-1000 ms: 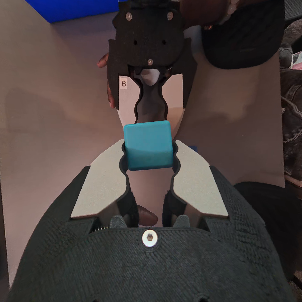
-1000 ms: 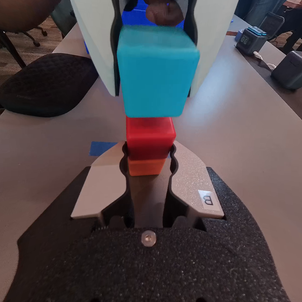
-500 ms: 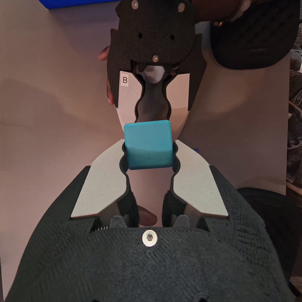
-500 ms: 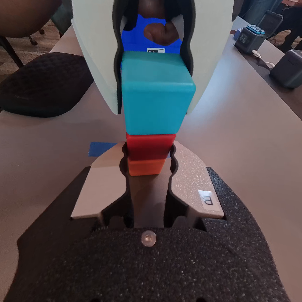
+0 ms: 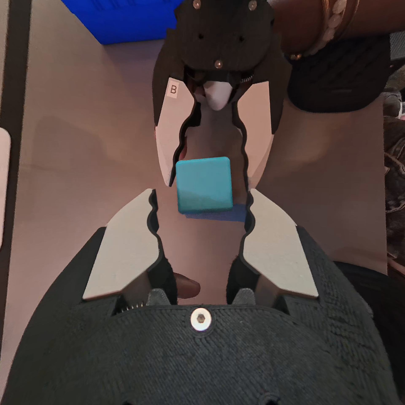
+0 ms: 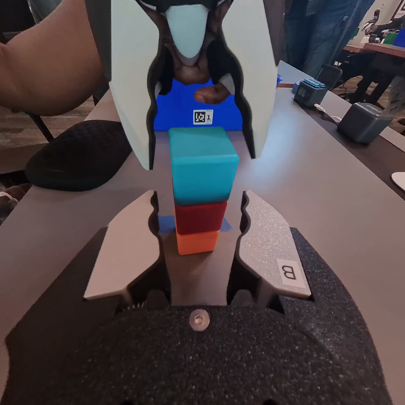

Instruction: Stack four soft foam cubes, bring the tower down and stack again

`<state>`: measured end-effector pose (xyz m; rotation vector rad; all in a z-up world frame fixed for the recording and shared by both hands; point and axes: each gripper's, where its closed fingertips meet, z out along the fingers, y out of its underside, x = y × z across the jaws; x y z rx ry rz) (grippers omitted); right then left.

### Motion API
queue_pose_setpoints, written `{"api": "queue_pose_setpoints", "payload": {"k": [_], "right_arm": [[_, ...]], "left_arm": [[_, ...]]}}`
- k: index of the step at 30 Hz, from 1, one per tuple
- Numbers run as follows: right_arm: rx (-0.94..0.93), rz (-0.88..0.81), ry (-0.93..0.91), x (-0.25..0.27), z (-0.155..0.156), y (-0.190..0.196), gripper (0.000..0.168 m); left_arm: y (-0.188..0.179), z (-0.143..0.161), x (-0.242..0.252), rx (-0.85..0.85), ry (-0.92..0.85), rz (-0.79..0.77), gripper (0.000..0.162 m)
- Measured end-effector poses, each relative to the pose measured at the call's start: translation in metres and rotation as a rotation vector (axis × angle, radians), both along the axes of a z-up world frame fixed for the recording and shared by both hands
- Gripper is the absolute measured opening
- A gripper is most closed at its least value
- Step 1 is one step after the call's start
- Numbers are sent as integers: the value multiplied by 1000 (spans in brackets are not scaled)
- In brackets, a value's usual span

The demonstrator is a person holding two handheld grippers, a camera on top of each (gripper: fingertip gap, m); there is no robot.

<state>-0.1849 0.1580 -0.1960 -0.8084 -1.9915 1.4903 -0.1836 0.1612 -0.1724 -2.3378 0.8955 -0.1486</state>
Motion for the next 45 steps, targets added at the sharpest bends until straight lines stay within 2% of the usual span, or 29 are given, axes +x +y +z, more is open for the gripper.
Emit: {"api": "queue_pose_setpoints", "payload": {"k": [1, 3, 5, 8, 10, 13, 15, 17, 19, 21, 24, 27, 29, 33, 36, 39, 41, 45], "right_arm": [[-12, 0, 7, -1, 2, -2, 76], [-24, -5, 21, -3, 4, -4, 75], [-13, -7, 44, -4, 4, -5, 53], [-13, -9, 30, -4, 3, -4, 49], [-13, -6, 31, -4, 3, -4, 49], [-17, -4, 33, -4, 3, -4, 50], [-17, -4, 34, -4, 3, -4, 50], [-18, -4, 36, -4, 3, -4, 50], [-18, -2, 37, -4, 3, -4, 50], [-17, -2, 37, -4, 3, -4, 50], [-18, -2, 38, -4, 3, -4, 50], [-19, -4, 39, -4, 3, -4, 49], [-19, -3, 40, -4, 3, -4, 50], [-20, -4, 39, -4, 3, -4, 50], [-20, -3, 40, -4, 3, -4, 50], [-22, -1, 41, -4, 3, -4, 50], [-21, 0, 41, -5, 3, -4, 50], [-18, 1, 38, -5, 3, -4, 50]], "left_arm": [[-2, 5, -3, 20, -6, 14, 79], [-7, 15, -10, 66, -19, 49, 81], [-14, 28, -22, 130, -26, 105, 81], [-33, 52, -55, 238, -25, 250, 81], [-55, 67, -93, 298, -1, 403, 81], [-106, 78, -175, 353, 78, 740, 80], [-152, 69, -238, 321, 119, 1030, 80], [-194, 47, -284, 249, 116, 1269, 81], [-218, 17, -308, 166, 89, 1378, 80], [-225, -16, -316, 76, 47, 1423, 80], [-224, -56, -320, -6, 27, 1439, 80], [-220, -79, -325, -24, 32, 1440, 77], [-219, -87, -330, -5, 45, 1435, 57], [-218, -81, -330, 37, 21, 1405, 55], [-211, -48, -318, 150, 5, 1356, 54], [-193, 8, -293, 291, 33, 1220, 53], [-169, 48, -259, 360, 34, 1058, 53], [-104, 112, -146, 469, -57, 568, 54]]}}
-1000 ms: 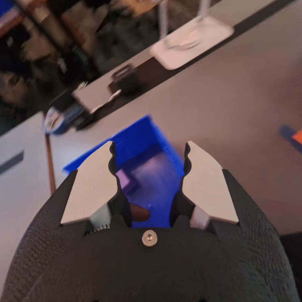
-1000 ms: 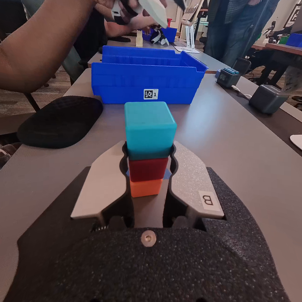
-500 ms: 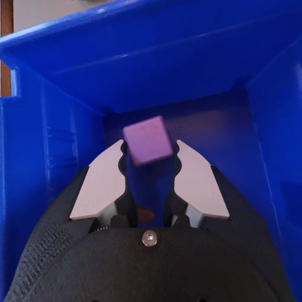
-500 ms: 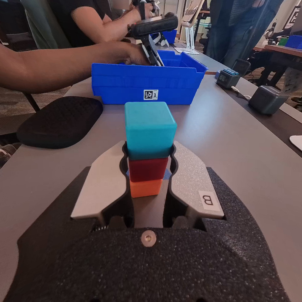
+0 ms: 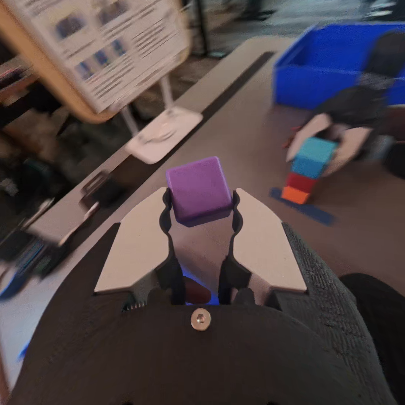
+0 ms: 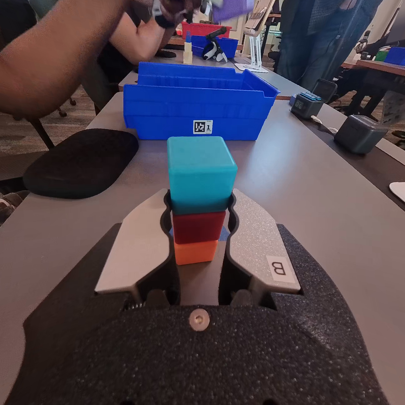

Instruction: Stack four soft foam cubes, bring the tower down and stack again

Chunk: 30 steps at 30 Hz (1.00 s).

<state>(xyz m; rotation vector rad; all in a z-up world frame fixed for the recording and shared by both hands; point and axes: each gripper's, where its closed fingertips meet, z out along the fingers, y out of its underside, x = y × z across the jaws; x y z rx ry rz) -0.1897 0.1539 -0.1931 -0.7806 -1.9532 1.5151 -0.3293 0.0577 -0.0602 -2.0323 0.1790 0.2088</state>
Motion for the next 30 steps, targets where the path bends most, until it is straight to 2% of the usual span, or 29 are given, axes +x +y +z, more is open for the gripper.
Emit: {"api": "queue_pose_setpoints", "payload": {"k": [3, 6, 9, 13, 23, 30], "right_arm": [[-2, -1, 1, 0, 0, 0, 50], [-1, 0, 1, 0, 0, 0, 50], [-2, 0, 2, 0, 0, 0, 50], [0, 2, 2, -1, 0, 0, 50], [-5, 6, 1, -1, 0, 0, 49], [-8, 6, 4, -1, 0, 0, 49]], "left_arm": [[41, 0, 92, -43, -9, -347, 53], [68, -39, 146, -198, 17, -538, 53], [87, -67, 154, -288, 56, -574, 53], [98, -76, 153, -327, 31, -631, 53], [104, -78, 157, -334, -26, -782, 53], [104, -78, 158, -320, -25, -806, 53]]}}
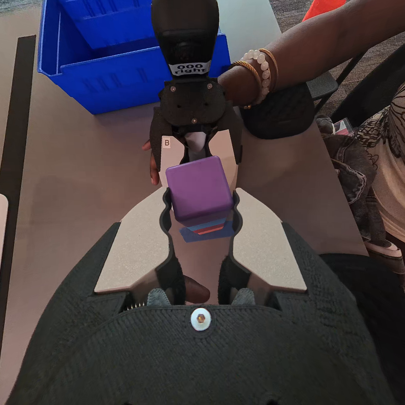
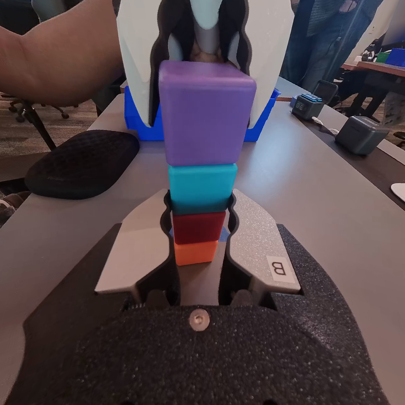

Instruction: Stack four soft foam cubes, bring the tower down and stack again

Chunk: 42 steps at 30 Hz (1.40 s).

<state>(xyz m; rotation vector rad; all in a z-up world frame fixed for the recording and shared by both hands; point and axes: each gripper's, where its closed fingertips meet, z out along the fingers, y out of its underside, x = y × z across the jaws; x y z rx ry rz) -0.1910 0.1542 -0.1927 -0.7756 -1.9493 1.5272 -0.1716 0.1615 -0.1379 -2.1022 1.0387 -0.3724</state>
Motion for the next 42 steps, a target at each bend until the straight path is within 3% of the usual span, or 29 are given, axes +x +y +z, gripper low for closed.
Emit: {"api": "queue_pose_setpoints", "payload": {"k": [3, 5, 8, 14, 18, 23, 29, 34, 42], "right_arm": [[-2, -2, 5, 0, 0, 0, 49], [8, 3, 7, 1, -1, 0, 50], [4, -3, -2, 3, 1, 2, 80], [-32, -96, 62, 5, 24, 17, 101], [-48, -166, 46, 9, 37, 22, 117], [-77, -340, 37, 15, 54, 31, 146], [-185, -632, 107, 29, 72, 54, 147], [-170, -832, 140, 44, 77, 73, 147], [-83, -969, 148, 59, 75, 67, 147]], "left_arm": [[-1, -5, -2, -23, 16, 35, 54], [-2, -12, -8, -14, 53, 79, 69], [0, 2, -7, 102, -26, 157, 87], [0, 27, -29, 396, -137, 442, 117], [-2, 27, -42, 487, -230, 599, 128], [-12, 13, -45, 529, -161, 729, 138], [-26, 8, -58, 612, -147, 941, 138], [-40, 8, -71, 667, -153, 1111, 138], [-58, -7, -66, 652, -141, 1263, 138]]}}
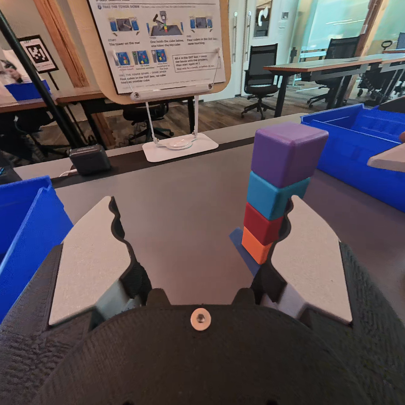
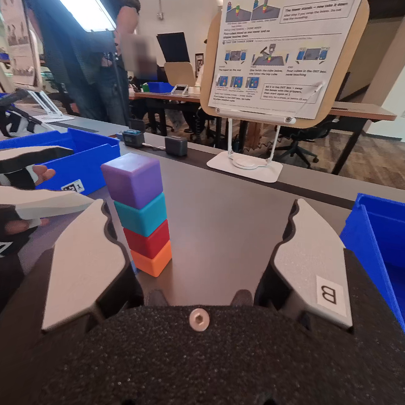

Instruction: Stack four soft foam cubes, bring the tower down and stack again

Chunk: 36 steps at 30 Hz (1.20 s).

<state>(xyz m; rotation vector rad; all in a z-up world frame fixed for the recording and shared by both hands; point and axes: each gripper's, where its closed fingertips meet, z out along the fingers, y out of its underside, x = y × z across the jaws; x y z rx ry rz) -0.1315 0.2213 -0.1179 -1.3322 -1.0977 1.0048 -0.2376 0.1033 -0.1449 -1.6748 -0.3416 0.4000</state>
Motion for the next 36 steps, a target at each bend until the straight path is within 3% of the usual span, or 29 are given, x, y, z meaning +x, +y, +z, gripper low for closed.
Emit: {"api": "queue_pose_setpoints", "payload": {"k": [4, 11, 16, 21, 22, 25, 29, 34, 36], "right_arm": [[22, -55, -14, 6, -3, -4, 147], [69, -15, -43, 6, -3, -18, 146], [146, 170, -123, -4, 6, -29, 143], [213, 582, -409, -14, 5, -50, 125], [240, 646, -456, -16, 6, -51, 115], [282, 796, -545, -27, 10, -53, 95], [283, 954, -694, -36, -2, -64, 89], [385, 977, -763, -53, -16, -70, 75], [398, 969, -773, -58, -18, -70, 68]], "left_arm": [[-10, -6, 1, 17, 2, 68, 138], [-8, -12, 11, -22, -7, 5, 137], [15, -17, 41, -108, 80, -356, 122], [34, -32, 65, -218, 104, -745, 112], [38, -36, 66, -239, 86, -791, 110], [52, -47, 67, -263, 49, -872, 108], [67, -45, 71, -192, -4, -933, 95], [75, -41, 73, -130, -10, -953, 71], [76, -40, 71, -112, -17, -944, 54]]}}
